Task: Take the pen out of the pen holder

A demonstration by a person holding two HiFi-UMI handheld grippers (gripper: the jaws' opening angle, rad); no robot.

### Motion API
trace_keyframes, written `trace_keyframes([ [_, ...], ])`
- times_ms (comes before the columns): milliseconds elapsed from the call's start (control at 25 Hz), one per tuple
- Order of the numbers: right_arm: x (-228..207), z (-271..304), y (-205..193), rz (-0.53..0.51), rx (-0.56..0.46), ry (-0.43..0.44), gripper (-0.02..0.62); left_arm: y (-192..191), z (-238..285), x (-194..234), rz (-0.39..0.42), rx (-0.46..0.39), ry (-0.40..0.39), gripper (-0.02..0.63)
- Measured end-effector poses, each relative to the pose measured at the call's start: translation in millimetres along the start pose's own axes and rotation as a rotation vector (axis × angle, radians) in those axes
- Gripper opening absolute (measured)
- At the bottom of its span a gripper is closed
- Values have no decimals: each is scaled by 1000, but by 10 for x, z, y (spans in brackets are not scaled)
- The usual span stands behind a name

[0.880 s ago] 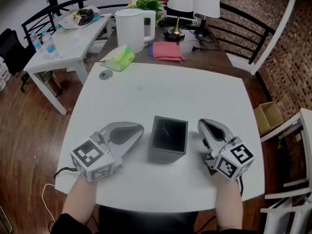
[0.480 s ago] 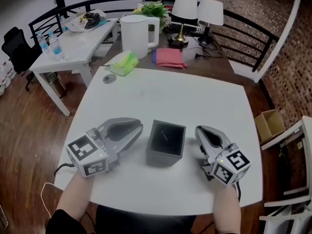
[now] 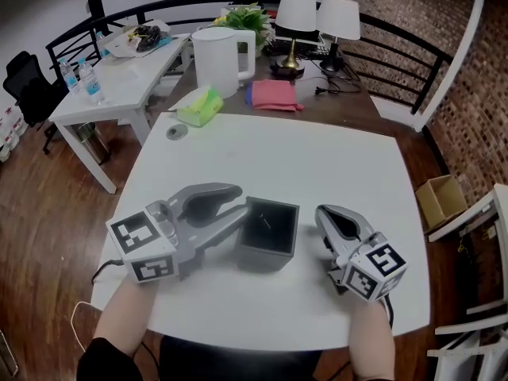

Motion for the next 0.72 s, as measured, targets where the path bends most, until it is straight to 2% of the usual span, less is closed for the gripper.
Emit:
trace_keyframes([
  [240, -3, 14, -3, -1, 1, 0, 14, 57, 131, 8, -3, 12, -35, 100],
  [400, 4, 16, -4, -3, -1, 3, 14, -14, 177, -59, 25, 44, -68, 100],
  [520, 0, 17, -3, -5, 0, 6, 14, -37, 190, -84, 57, 45, -69, 98],
  [720, -1, 19, -2, -4, 3, 7, 14, -36, 195, -79, 54, 50, -70, 88],
])
Point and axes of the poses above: the fingertips, and each gripper's own axes: z forward along the fingers, x to its left, y out of its top, the point moved 6 cm from there along -z, backward along the fingers, and after that the axes turned 12 degrees about y, right-handed, at the moved point
